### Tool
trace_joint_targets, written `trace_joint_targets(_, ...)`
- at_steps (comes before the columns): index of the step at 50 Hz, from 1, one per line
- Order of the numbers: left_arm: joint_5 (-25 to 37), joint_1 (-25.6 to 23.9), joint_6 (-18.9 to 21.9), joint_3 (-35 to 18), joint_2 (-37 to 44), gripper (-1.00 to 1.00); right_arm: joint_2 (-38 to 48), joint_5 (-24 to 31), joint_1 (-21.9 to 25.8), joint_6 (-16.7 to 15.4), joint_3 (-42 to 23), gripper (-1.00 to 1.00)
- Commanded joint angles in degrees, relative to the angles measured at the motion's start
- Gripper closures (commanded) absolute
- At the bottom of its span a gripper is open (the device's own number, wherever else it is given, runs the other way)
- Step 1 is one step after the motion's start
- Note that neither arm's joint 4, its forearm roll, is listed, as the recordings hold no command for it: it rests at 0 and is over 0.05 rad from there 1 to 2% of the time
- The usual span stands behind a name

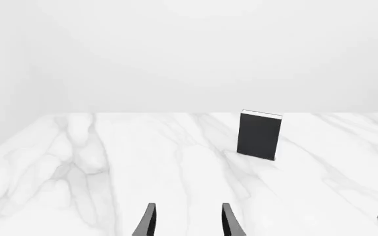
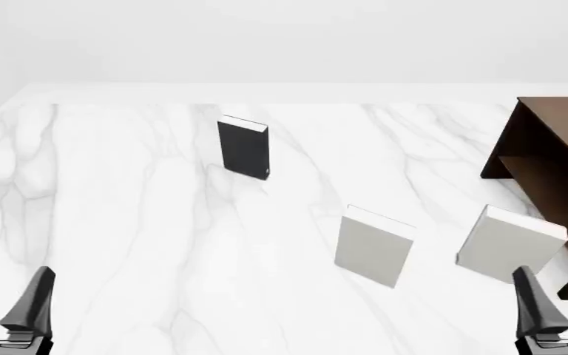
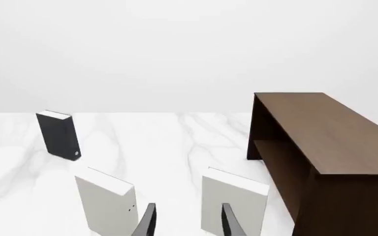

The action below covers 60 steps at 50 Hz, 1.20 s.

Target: Pick up the book on the left and place it on top of the shelf.

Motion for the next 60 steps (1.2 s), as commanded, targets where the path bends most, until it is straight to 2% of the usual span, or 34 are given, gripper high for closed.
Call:
trace_joint_targets(1, 0.0, 0.0, 0.0, 0.0, 0.0, -1.0, 0.5, -0.2, 0.1, 0.4, -0.3, -1.0)
trace_joint_targets(10, 0.0, 0.0, 0.0, 0.0, 0.0, -1.0, 0.1, 0.9, 0.9, 0.8, -1.1, -1.0)
trace_joint_targets(15, 0.0, 0.0, 0.0, 0.0, 0.0, -1.0, -0.1, 4.5, 2.4, 1.7, -6.0, -1.0)
trace_joint_targets(16, 0.0, 0.0, 0.0, 0.0, 0.0, -1.0, 0.0, 5.9, 3.2, 1.0, -8.5, -1.0)
trace_joint_targets(19, 0.0, 0.0, 0.0, 0.0, 0.0, -1.0, 0.5, 7.2, 3.8, 0.8, -10.8, -1.0)
trace_joint_targets(21, 0.0, 0.0, 0.0, 0.0, 0.0, -1.0, 2.8, 7.3, 4.9, -0.8, -13.0, -1.0)
trace_joint_targets(31, 0.0, 0.0, 0.0, 0.0, 0.0, -1.0, 11.7, 8.5, 8.8, -3.8, -23.1, -1.0)
trace_joint_targets(34, 0.0, 0.0, 0.0, 0.0, 0.0, -1.0, 16.6, 9.4, 9.1, -1.2, -27.4, -1.0)
trace_joint_targets(39, 0.0, 0.0, 0.0, 0.0, 0.0, -1.0, 22.8, 11.1, 11.8, -3.0, -33.9, -1.0)
trace_joint_targets(45, 0.0, 0.0, 0.0, 0.0, 0.0, -1.0, 28.4, 11.7, 14.4, -7.5, -40.4, -1.0)
trace_joint_targets(48, 0.0, 0.0, 0.0, 0.0, 0.0, -1.0, 30.1, 11.9, 14.7, -7.4, -42.2, -1.0)
trace_joint_targets(51, 0.0, 0.0, 0.0, 0.0, 0.0, -1.0, 33.4, 12.6, 17.7, -8.9, -44.2, -1.0)
trace_joint_targets(53, 0.0, 0.0, 0.0, 0.0, 0.0, -1.0, 35.3, 11.6, 16.6, -8.7, -44.9, -1.0)
trace_joint_targets(55, 0.0, 0.0, 0.0, 0.0, 0.0, -1.0, 37.2, 12.1, 18.6, -9.5, -45.5, -1.0)
trace_joint_targets(60, 0.0, 0.0, 0.0, 0.0, 0.0, -1.0, 40.8, 11.2, 18.8, -10.2, -47.4, -1.0)
